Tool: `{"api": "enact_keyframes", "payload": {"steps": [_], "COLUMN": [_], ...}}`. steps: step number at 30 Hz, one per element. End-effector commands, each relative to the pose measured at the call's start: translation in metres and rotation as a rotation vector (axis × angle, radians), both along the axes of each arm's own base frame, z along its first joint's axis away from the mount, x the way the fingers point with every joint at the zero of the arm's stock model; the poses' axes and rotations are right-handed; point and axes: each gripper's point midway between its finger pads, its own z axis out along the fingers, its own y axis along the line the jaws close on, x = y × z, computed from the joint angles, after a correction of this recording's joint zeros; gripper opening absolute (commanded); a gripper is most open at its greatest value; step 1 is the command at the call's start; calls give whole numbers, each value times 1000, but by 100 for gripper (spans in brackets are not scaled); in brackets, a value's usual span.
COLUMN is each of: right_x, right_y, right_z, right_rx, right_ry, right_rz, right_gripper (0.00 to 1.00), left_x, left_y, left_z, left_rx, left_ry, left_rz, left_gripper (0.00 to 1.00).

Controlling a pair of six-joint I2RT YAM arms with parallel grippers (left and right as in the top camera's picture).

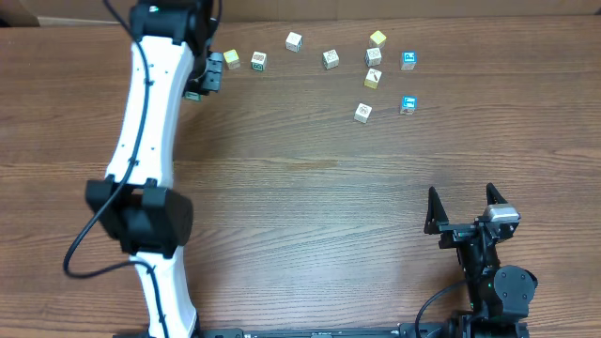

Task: Form a horizontal line
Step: 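Carry the '3' block left toward the right end of the row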

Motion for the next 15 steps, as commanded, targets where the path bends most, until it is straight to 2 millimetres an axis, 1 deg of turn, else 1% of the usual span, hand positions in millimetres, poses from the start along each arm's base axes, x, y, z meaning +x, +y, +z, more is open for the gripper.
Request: {"api": "enact_keyframes", "payload": {"steps": [1,5,7,10,12,15], "right_x": [0,0,0,0,0,0], "right_y": [-1,-1,-1,-1,-1,-1], "right_z": [-3,-3,-3,-3,-3,-3], "right_rx": [-5,-5,-5,-5,-5,-5], "right_ry": [0,0,0,0,0,0], "right_rz": [-2,-2,-2,-2,-2,-2], "right_gripper": [100,100,100,100,100,100], "left_x": [-16,-34,-47,-68,-81,-90], "left_y": [7,16,20,32,41,54], "left_z": [26,19,11,-10,-29,-59], "left_rx": [1,29,37,23,5,-6], "left_ry": [-66,-90,-98,-104,-104,-98], "left_rz": [49,87,100,167,247,323], "left_gripper": [5,5,5,5,4,4]}}
